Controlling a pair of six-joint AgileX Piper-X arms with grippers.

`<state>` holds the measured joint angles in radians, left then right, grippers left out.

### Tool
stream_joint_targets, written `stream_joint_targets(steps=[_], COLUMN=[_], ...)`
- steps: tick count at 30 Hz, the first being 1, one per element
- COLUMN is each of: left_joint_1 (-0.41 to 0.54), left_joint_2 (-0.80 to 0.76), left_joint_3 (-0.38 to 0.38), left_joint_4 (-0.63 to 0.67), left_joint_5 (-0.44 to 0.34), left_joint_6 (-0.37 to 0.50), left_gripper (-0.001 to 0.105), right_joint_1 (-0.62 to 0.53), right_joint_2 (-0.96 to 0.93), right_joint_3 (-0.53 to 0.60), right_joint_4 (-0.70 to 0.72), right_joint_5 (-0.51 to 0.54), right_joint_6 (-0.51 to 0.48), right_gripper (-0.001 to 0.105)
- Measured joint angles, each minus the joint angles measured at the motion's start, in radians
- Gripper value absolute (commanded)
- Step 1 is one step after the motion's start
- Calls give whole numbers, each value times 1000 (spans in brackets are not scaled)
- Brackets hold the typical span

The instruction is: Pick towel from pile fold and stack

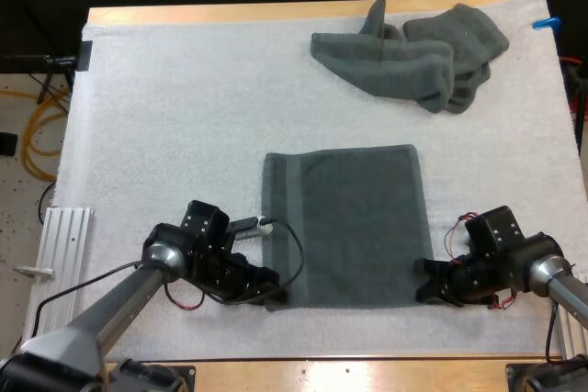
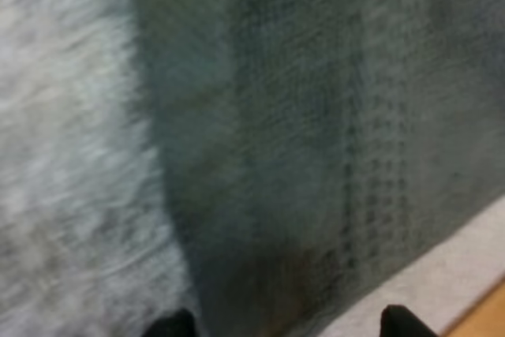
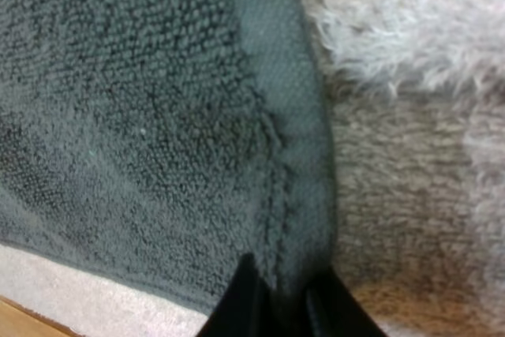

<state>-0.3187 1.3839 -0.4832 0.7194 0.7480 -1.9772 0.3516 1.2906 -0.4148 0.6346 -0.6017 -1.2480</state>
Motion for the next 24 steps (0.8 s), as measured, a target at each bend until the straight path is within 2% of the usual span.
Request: stream_joint_targets(steps=[3, 6, 8, 10, 11, 13, 14, 19, 24], left_joint_1=[2, 5, 5, 5, 5, 5, 5, -30, -103], left_joint_2=[47, 55, 58, 58, 63, 67, 68, 69, 41], left_joint_3=[-1, -4, -4, -4, -4, -1, 0, -1, -1], left_joint_4=[-38, -44, -45, -51, -52, -58, -60, -66, -41], left_joint_5=[82, 98, 101, 97, 96, 93, 91, 53, 32], left_joint_6=[-5, -12, -12, -12, -12, -12, -12, -11, 27], left_gripper=[51, 50, 44, 29, 25, 6, 1, 0, 0], right_joint_1=[0, 0, 0, 0, 0, 0, 0, 0, 0], right_joint_2=[0, 0, 0, 0, 0, 0, 0, -27, -99], right_joint_3=[0, 0, 0, 0, 0, 0, 0, 0, 0], right_joint_4=[0, 0, 0, 0, 0, 0, -1, -17, -21], right_joint_5=[0, 0, 0, 0, 0, 0, 0, 0, 0], right_joint_6=[0, 0, 0, 0, 0, 0, 0, 0, 0], right_gripper=[0, 0, 0, 0, 0, 0, 0, 0, 0])
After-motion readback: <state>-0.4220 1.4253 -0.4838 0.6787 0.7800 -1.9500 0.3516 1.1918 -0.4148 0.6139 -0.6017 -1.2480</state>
